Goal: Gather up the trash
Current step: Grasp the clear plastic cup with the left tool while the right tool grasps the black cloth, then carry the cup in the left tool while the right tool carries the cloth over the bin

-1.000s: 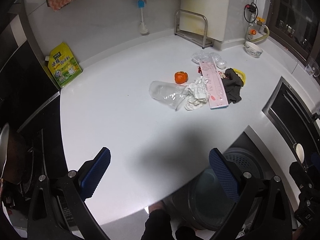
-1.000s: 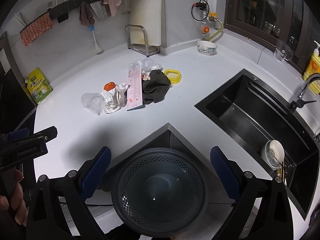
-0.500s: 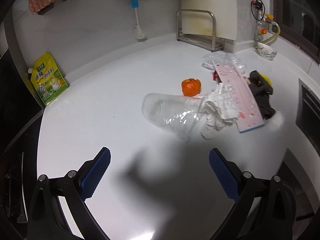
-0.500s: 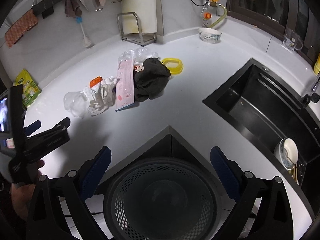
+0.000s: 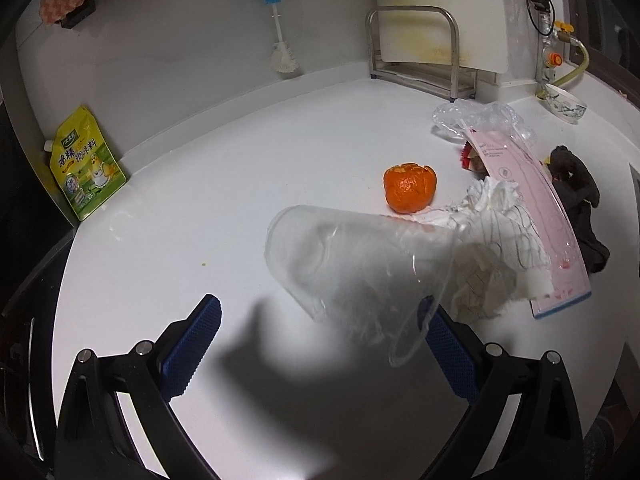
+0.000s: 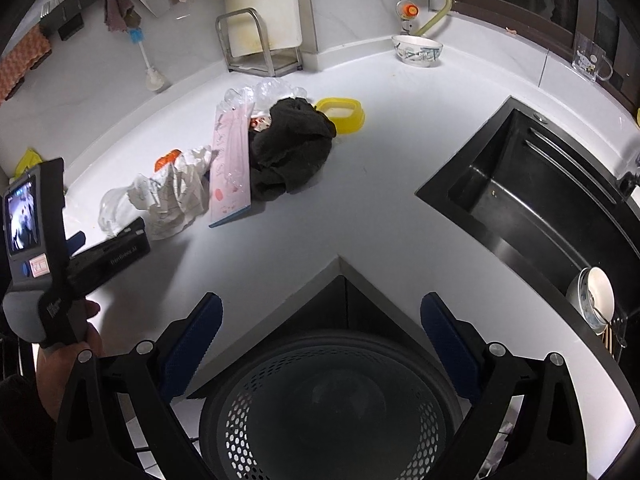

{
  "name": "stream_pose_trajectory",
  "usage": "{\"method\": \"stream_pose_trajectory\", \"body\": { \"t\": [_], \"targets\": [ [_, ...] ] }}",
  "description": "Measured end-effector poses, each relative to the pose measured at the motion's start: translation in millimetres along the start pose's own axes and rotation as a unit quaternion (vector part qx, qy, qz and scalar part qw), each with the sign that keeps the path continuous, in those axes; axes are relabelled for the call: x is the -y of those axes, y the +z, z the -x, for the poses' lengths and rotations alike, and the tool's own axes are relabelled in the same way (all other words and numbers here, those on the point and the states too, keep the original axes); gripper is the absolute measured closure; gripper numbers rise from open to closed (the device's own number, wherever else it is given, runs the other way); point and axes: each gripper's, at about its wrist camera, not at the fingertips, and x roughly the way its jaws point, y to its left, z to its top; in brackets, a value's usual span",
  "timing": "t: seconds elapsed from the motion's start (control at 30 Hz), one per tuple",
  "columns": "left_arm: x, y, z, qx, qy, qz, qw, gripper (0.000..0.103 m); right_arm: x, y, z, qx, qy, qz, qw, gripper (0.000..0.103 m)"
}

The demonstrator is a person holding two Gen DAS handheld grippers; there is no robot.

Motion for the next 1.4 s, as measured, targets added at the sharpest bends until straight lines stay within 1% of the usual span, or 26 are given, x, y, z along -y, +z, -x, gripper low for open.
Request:
{"method": "stream_pose_trajectory", "body": {
  "t": [0.07, 0.1, 0.13, 0.17, 0.23, 0.3, 0.4, 0.5, 0.63, 0.7, 0.83, 0.97, 1.1, 1.23, 1.4],
  "targets": [
    [-0.8, 3.1, -2.2, 0.002, -0.005, 0.006, 1.0, 0.008, -0.1, 0.5, -3.3, -0.003, -0.001, -0.003, 1.0, 0.008],
    [-2.0, 5.0, -2.6, 0.006, -0.006, 0.01, 0.9999, 0.011, -0.5, 0.9, -4.3, -0.003, -0.001, -0.004, 1.0, 0.008],
    [-3.0, 6.8, -2.9, 0.008, -0.008, 0.013, 0.9999, 0.018, -1.6, 1.6, -5.0, -0.003, -0.002, -0.003, 1.0, 0.008],
    [-3.4, 8.1, -3.7, 0.008, -0.009, 0.012, 0.9999, 0.023, -2.3, 3.0, -6.1, -0.002, -0.003, -0.002, 1.0, 0.008],
    [-3.4, 10.7, -7.7, -0.001, -0.012, 0.008, 0.9999, 0.037, -3.9, 6.2, -8.2, 0.0, -0.003, -0.002, 1.0, 0.008],
    [-5.6, 12.5, -11.6, -0.009, -0.022, 0.009, 0.9997, 0.044, -5.7, 10.5, -10.7, 0.004, -0.002, -0.003, 1.0, 0.008],
    [-11.5, 15.3, -11.3, -0.009, -0.036, 0.012, 0.9992, 0.049, -8.3, 18.2, -13.4, 0.012, 0.0, -0.005, 1.0, 0.008],
    [-18.4, 16.9, -11.1, -0.015, -0.042, 0.011, 0.9989, 0.055, -8.9, 28.4, -17.3, 0.02, 0.003, -0.009, 1.0, 0.008],
    [-28.6, 18.9, -7.3, -0.016, -0.043, 0.007, 0.9989, 0.058, -3.1, 44.9, -24.8, 0.027, 0.007, -0.029, 0.999, 0.008],
    [-33.3, 19.6, -4.2, -0.015, -0.038, 0.002, 0.9991, 0.058, -0.5, 54.7, -31.8, 0.028, 0.007, -0.034, 0.999, 0.008],
    [-43.5, 22.3, 3.2, -0.015, -0.043, -0.001, 0.999, 0.059, 1.4, 76.7, -50.3, 0.026, 0.018, -0.044, 0.999, 0.008],
    [-46.9, 24.8, 7.7, -0.013, -0.049, -0.004, 0.9987, 0.06, 0.7, 103.2, -74.2, 0.016, 0.028, -0.046, 0.998, 0.008],
    [-49.0, 25.6, 9.8, -0.012, -0.054, -0.008, 0.9985, 0.06, -0.6, 124.7, -100.4, 0.005, 0.024, -0.057, 0.998, 0.008],
    [-51.1, 25.5, 11.7, -0.009, -0.057, -0.013, 0.9982, 0.061, -1.7, 135.5, -117.1, -0.001, 0.03, -0.067, 0.997, 0.008],
    [-53.8, 26.2, 11.7, -0.013, -0.065, -0.016, 0.9977, 0.061, -6.8, 141.0, -132.7, -0.017, 0.007, -0.06, 0.998, 0.009]
  ]
}}
